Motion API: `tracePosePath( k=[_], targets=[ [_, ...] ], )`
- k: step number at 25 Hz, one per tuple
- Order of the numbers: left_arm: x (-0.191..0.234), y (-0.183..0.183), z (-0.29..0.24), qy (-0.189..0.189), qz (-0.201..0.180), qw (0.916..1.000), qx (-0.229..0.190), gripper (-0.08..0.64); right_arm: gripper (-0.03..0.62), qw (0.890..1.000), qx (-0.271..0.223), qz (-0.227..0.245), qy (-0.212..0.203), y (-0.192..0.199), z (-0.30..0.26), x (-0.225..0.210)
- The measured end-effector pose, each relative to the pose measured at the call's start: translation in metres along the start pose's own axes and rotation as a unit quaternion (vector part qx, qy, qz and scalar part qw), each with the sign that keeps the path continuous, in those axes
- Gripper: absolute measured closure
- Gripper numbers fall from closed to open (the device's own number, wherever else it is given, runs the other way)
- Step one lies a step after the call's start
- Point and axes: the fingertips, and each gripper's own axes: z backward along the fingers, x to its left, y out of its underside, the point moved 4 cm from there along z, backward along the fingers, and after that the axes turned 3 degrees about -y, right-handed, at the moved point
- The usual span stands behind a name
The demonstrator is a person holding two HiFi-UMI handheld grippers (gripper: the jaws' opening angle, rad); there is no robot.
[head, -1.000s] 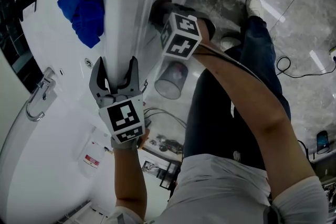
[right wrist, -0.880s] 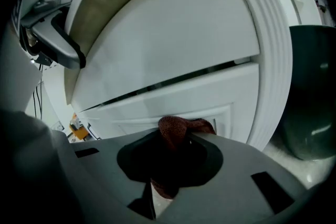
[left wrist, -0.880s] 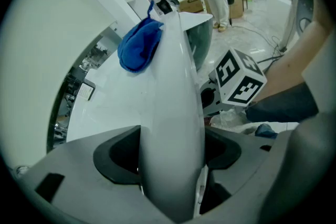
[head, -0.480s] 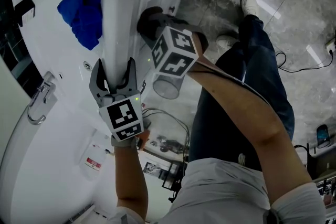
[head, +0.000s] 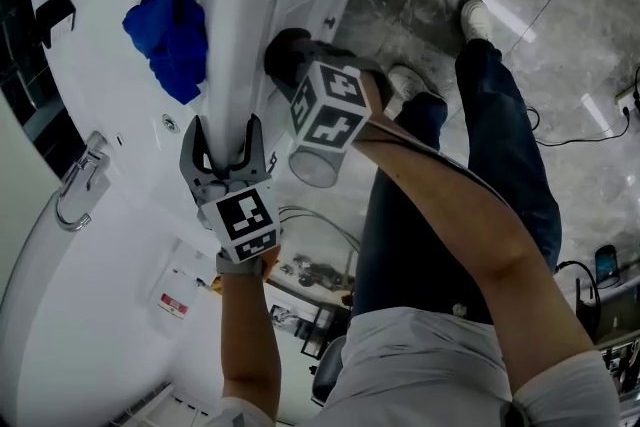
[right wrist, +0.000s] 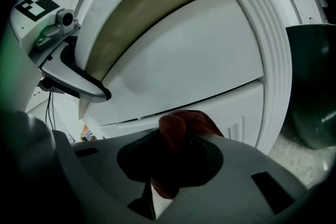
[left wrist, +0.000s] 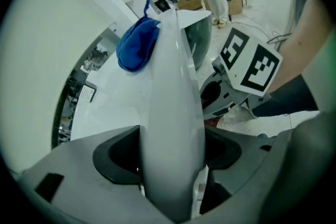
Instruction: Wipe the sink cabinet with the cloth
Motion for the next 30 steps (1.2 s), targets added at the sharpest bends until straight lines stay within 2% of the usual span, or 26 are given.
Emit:
tracePosePath(
  k=[3, 9, 14, 19, 23, 30],
  targets=[
    [-0.001, -0.001, 0.0, -0.005, -0.004, 1.0, 0.004, 0.249, 0.522, 1.0, 0.001, -0.018, 0.008, 0.009, -0.008, 0.003],
    [0.0, -0.005, 0.002, 0.024, 0.015, 0.9996, -0.008, 0.247, 0.522, 0.997, -0.007, -0.053, 0.05, 0.024, -0.021, 0.007],
    [0.001, -0.005, 0.003, 0.03, 0.018, 0.9993, -0.01, 0.247, 0.522, 0.994, -0.007, -0.071, 0.081, 0.039, -0.041, 0.021],
    [0.0, -0.006, 0.002, 0.042, 0.017, 0.9989, -0.012, 0.247, 0.522, 0.988, -0.032, -0.1, 0.116, 0.048, -0.05, 0.023],
    [0.003, -0.005, 0.004, 0.068, 0.03, 0.9971, -0.02, 0.247, 0.522, 0.988, -0.029, -0.087, 0.125, 0.043, -0.049, 0.029],
    [0.005, -0.006, 0.004, 0.084, 0.048, 0.9949, -0.03, 0.245, 0.522, 0.991, -0.048, -0.015, 0.125, 0.02, -0.034, 0.062]
  ],
)
